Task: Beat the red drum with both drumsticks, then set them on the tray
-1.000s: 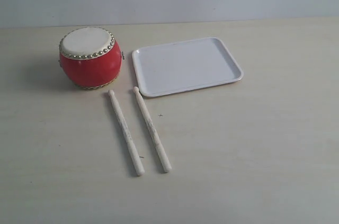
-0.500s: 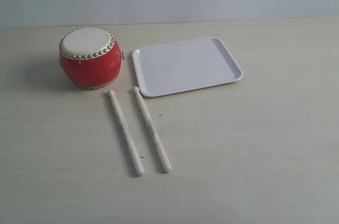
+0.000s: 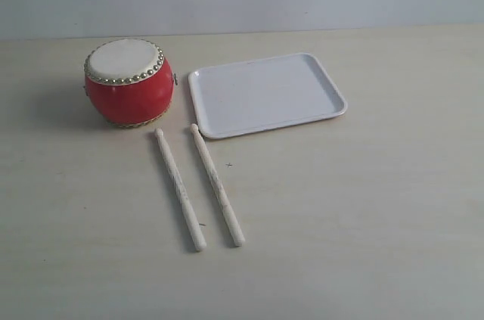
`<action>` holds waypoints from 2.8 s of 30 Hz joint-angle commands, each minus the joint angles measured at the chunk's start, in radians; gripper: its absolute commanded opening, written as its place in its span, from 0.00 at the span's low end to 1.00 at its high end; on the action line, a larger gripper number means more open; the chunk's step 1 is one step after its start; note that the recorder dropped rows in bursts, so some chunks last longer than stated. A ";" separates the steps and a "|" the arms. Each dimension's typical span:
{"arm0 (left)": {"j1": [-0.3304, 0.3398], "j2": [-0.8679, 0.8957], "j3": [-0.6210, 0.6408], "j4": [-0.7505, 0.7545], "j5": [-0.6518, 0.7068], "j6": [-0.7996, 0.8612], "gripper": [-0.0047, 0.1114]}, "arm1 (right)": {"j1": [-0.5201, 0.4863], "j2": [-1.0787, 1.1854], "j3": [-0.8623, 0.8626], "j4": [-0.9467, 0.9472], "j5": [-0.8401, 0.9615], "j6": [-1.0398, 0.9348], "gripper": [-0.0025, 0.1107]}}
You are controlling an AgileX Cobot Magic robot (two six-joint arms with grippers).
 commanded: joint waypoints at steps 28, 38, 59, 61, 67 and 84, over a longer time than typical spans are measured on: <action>-0.194 0.607 0.002 -0.417 -0.202 -0.001 0.04 | -0.008 -0.006 0.004 -0.004 -0.007 0.000 0.02; -0.241 0.771 0.002 -0.339 -0.251 -0.041 0.05 | -0.008 -0.006 0.004 -0.004 -0.007 0.000 0.02; -0.241 0.961 0.002 -0.439 -0.486 -0.228 0.39 | -0.008 -0.006 0.004 -0.004 -0.007 0.000 0.02; -0.241 0.973 0.002 -0.447 -0.498 -0.228 0.39 | -0.008 -0.006 0.004 -0.004 -0.007 0.000 0.02; -0.241 0.988 -0.008 -0.445 -0.513 -0.228 0.39 | -0.008 -0.006 0.004 -0.004 -0.007 0.000 0.02; -0.241 1.047 -0.022 -0.342 -0.472 -0.230 0.17 | -0.008 -0.006 0.004 -0.002 -0.007 0.000 0.02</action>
